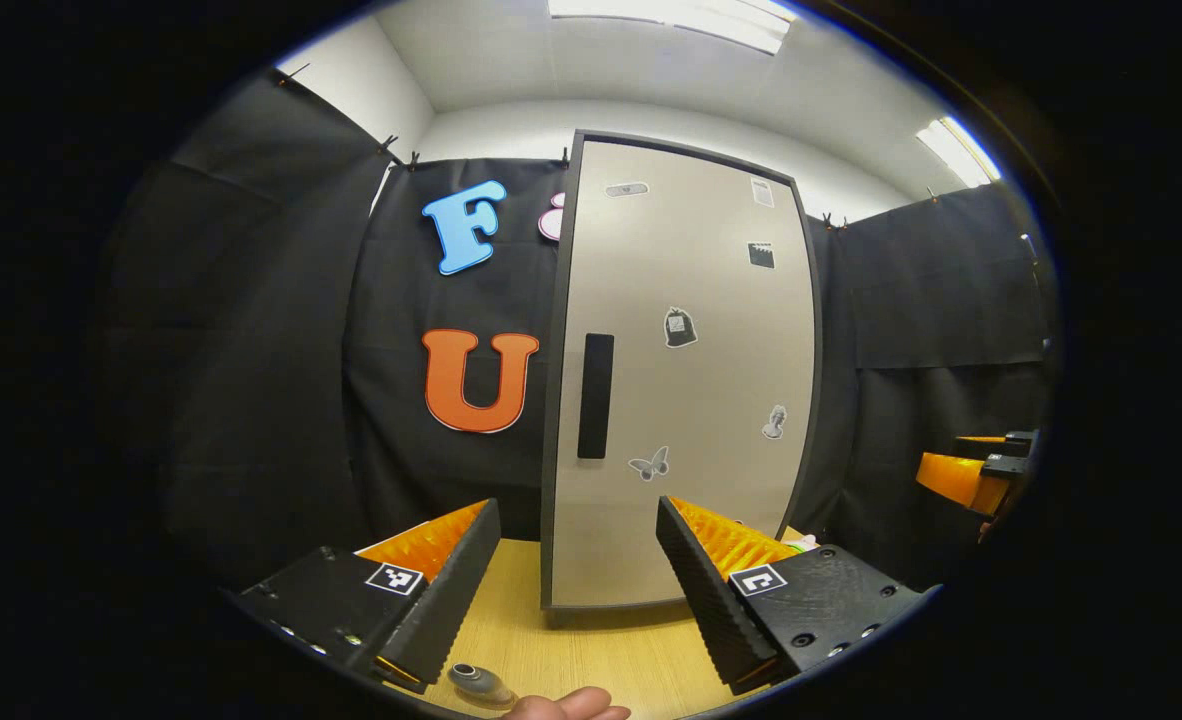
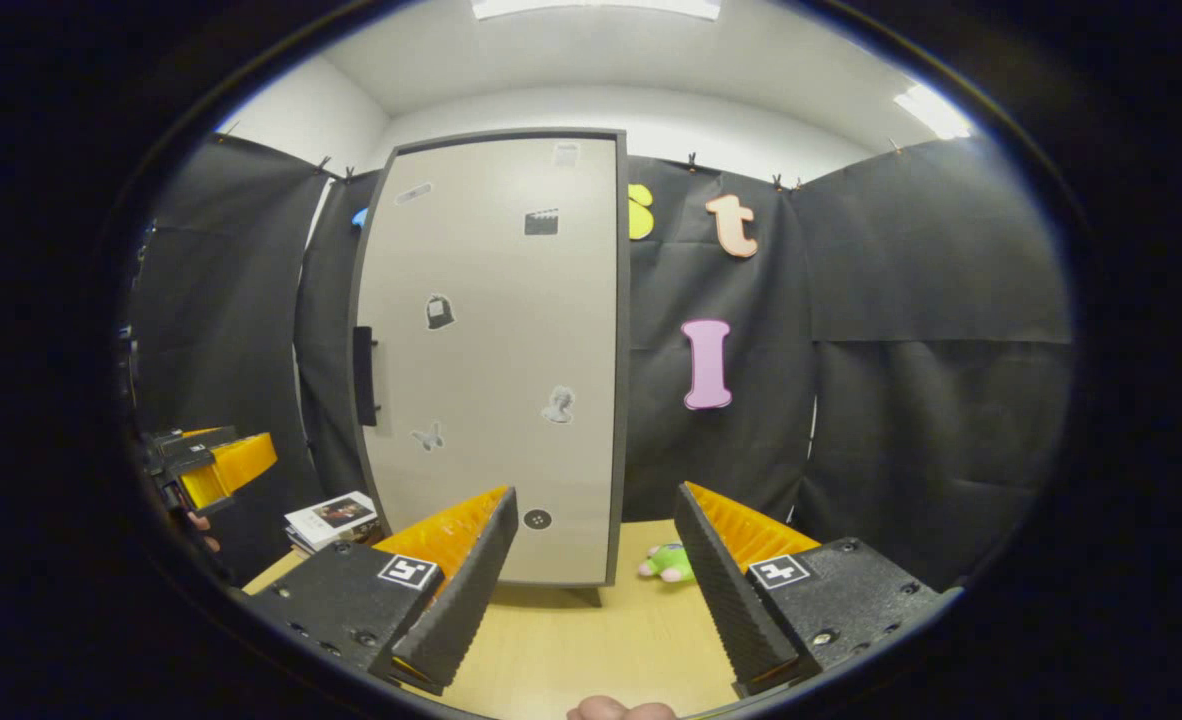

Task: Open the cabinet door with the right hand, grasp the bottle in the cabinet with the left hand and place it on the coaster, then close the cabinet door with the right hand.

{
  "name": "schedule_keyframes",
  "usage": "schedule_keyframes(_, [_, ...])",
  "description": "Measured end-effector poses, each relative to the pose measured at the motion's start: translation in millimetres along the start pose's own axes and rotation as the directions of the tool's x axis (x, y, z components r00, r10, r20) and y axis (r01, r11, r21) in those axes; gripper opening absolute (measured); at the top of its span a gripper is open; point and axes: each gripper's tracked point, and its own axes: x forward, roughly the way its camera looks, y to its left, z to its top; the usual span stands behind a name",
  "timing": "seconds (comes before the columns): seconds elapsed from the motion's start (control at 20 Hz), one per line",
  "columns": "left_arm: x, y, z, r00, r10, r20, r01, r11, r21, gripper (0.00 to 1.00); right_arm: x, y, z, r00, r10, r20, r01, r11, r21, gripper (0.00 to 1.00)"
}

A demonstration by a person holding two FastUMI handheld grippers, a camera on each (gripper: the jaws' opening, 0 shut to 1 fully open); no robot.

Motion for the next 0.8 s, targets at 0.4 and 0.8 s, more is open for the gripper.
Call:
schedule_keyframes(0.4, [-16.2,-8.9,-5.8,0.997,-0.06,0.045,0.06,0.998,-0.003,0.95,-20.5,9.7,-15.9,0.999,-0.032,-0.031,0.032,0.999,-0.022,0.99])
schedule_keyframes(0.8, [-20.5,-27.6,-2.6,0.997,-0.053,0.058,0.053,0.999,-0.006,0.95,-15.6,8.0,-9.7,1.0,0.008,-0.006,-0.009,0.999,-0.052,0.99])
